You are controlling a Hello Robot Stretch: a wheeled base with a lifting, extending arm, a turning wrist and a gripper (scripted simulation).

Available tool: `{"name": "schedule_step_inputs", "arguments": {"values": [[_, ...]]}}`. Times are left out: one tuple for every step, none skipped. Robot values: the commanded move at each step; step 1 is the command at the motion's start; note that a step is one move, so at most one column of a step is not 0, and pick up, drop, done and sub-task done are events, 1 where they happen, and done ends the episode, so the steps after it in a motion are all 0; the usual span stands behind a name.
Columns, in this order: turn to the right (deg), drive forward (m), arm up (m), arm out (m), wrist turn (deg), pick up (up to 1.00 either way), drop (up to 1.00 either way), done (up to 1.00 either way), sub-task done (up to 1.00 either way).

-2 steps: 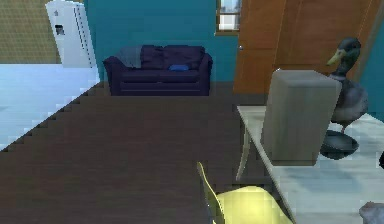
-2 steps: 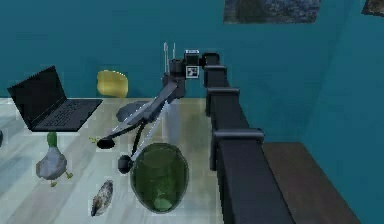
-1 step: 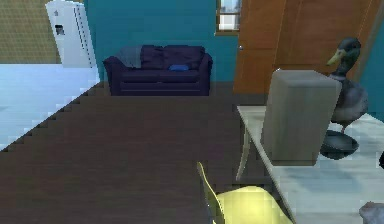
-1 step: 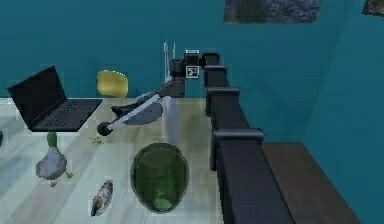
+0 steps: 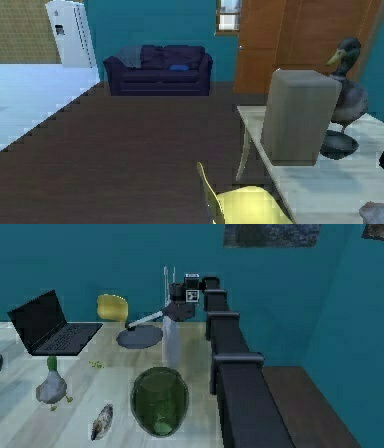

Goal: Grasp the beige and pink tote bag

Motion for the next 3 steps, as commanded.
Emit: {"name": "schedule_step_inputs", "arguments": {"values": [[0.0,0.0,0.0,0.0,27.0,0.0,0.0,0.0,0.0],[0.0,0.0,0.0,0.0,0.0,1.0,0.0,0.0,0.0],[0.0,0.0,0.0,0.0,0.0,0.0,0.0,1.0,0.0]]}}
